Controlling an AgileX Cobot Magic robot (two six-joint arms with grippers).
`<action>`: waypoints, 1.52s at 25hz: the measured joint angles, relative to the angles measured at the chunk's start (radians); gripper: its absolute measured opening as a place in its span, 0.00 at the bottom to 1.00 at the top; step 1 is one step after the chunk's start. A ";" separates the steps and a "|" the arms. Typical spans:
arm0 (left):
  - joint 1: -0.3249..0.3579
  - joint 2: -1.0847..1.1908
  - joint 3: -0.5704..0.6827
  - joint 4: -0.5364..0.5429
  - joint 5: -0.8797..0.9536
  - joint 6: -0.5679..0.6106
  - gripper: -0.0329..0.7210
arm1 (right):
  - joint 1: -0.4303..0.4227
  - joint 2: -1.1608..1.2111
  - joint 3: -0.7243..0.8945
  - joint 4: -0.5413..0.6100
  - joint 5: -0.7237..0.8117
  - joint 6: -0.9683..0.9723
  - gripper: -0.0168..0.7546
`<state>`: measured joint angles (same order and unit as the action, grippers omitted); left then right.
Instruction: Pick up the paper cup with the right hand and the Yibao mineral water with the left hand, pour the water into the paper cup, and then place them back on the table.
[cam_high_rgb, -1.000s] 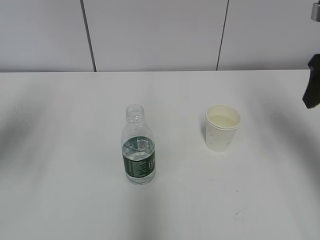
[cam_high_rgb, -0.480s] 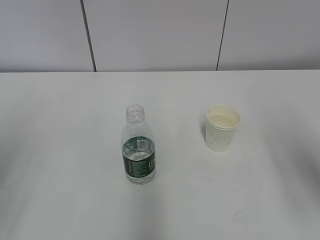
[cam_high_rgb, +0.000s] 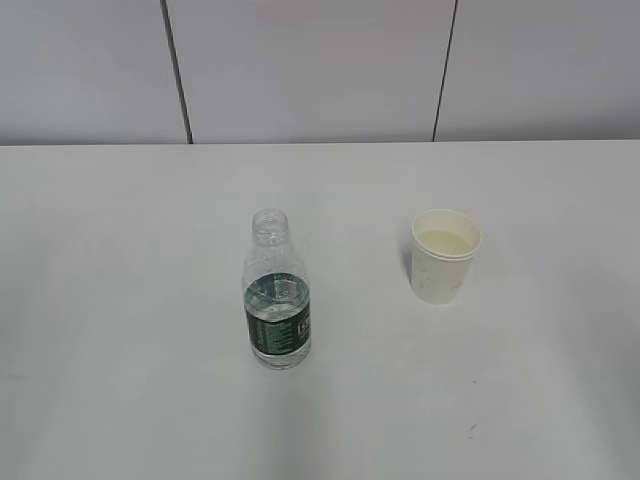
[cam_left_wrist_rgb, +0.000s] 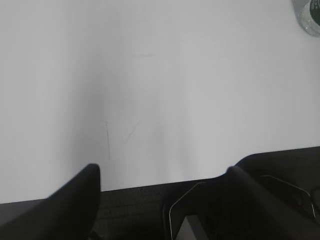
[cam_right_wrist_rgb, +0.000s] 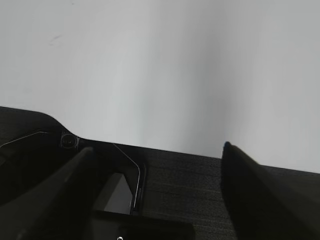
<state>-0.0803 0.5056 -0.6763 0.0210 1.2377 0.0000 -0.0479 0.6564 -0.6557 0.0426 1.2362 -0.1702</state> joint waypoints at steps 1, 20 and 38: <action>0.000 -0.024 0.008 -0.002 -0.003 0.000 0.67 | 0.000 -0.030 0.026 -0.002 0.001 0.000 0.79; 0.000 -0.232 0.166 -0.073 -0.133 0.000 0.67 | 0.000 -0.377 0.161 0.032 -0.074 0.000 0.79; 0.000 -0.524 0.165 -0.073 -0.127 0.000 0.67 | 0.000 -0.675 0.170 0.054 -0.085 0.023 0.79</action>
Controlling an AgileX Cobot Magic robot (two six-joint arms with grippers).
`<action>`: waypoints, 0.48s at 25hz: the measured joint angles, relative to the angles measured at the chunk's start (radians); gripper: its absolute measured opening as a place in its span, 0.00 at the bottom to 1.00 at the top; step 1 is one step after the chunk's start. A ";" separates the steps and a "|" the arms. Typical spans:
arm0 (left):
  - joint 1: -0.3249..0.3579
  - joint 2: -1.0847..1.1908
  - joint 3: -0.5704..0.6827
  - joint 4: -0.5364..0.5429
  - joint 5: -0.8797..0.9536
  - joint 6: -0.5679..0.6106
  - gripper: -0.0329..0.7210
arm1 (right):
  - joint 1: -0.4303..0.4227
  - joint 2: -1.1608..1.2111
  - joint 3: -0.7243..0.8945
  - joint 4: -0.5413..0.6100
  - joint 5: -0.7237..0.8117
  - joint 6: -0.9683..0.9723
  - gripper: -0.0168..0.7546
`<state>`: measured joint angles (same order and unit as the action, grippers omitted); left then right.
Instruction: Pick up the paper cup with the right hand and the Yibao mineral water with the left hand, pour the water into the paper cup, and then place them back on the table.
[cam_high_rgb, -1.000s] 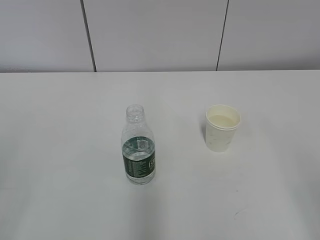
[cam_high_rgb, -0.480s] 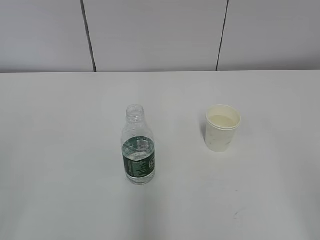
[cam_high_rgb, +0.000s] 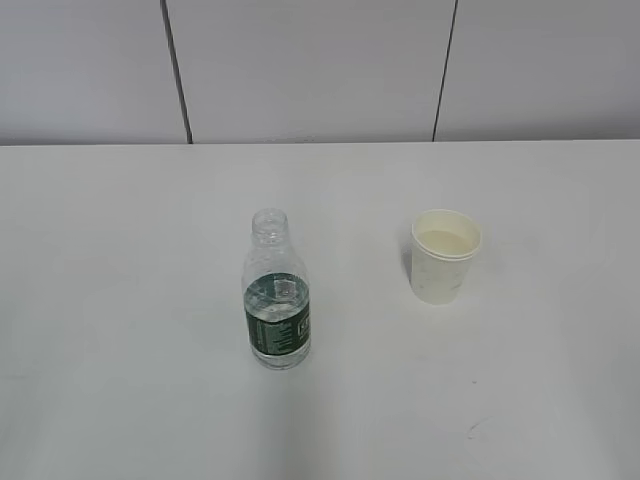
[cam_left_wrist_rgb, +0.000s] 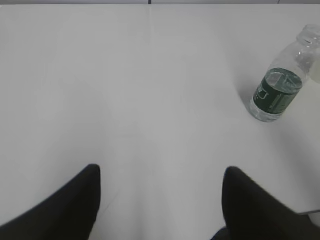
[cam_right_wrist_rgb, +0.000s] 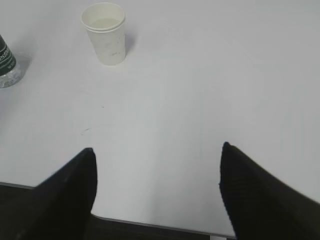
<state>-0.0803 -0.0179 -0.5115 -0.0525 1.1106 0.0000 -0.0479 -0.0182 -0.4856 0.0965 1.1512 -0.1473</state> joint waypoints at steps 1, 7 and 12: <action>0.000 0.000 0.000 0.000 0.000 0.000 0.67 | 0.000 0.000 0.000 0.000 0.000 0.001 0.79; 0.000 0.000 0.000 -0.001 0.000 0.000 0.67 | 0.000 0.000 0.000 0.000 0.000 0.003 0.79; 0.000 0.000 0.000 -0.004 0.000 0.000 0.67 | 0.000 0.000 0.000 0.000 0.000 0.003 0.81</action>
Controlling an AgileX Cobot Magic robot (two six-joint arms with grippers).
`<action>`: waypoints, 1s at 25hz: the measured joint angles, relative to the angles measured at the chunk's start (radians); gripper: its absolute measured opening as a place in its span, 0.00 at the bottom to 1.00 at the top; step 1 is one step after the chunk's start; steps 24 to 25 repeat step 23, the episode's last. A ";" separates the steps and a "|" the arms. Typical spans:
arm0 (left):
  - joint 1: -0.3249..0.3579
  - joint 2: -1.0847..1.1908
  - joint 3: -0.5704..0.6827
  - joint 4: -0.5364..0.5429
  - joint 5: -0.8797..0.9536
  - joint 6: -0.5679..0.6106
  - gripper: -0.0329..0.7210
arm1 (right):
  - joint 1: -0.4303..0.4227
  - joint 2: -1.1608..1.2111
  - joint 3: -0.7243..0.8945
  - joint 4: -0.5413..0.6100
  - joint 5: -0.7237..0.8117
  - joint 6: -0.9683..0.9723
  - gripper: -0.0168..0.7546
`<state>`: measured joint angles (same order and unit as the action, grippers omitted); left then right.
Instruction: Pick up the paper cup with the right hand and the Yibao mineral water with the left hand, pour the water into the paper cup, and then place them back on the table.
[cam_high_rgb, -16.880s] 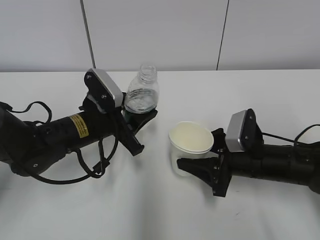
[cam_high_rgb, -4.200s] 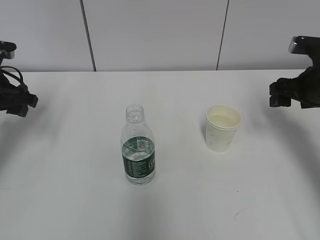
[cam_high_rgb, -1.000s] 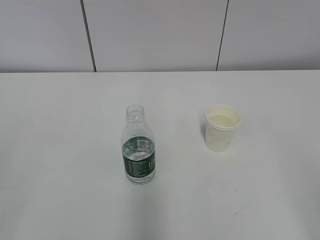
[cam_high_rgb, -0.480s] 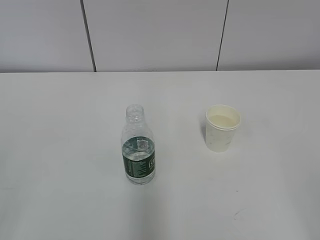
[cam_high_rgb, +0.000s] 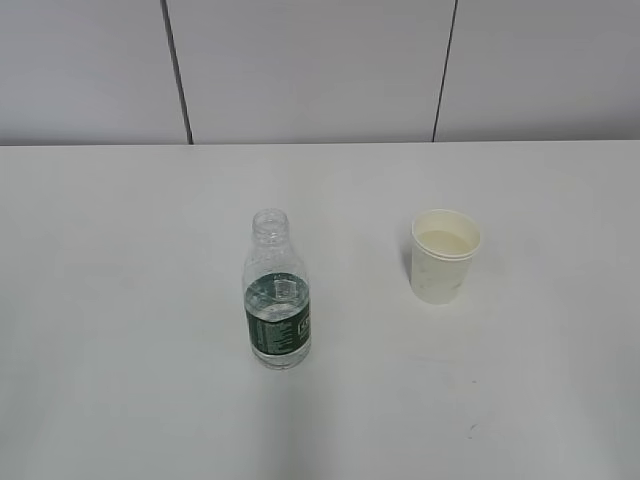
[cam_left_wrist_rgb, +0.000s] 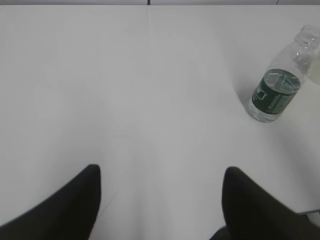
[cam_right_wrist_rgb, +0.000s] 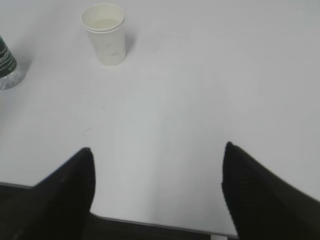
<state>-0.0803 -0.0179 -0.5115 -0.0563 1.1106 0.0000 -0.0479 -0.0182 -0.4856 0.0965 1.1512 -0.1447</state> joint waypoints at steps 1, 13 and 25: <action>0.000 0.000 0.000 0.000 0.000 0.000 0.67 | 0.000 0.000 0.000 0.000 0.000 0.000 0.80; 0.000 0.000 0.000 0.000 0.000 0.000 0.67 | 0.000 0.000 0.000 0.000 0.000 0.002 0.79; 0.000 0.000 0.000 0.000 0.000 0.000 0.67 | 0.000 0.000 0.000 0.000 0.000 0.002 0.79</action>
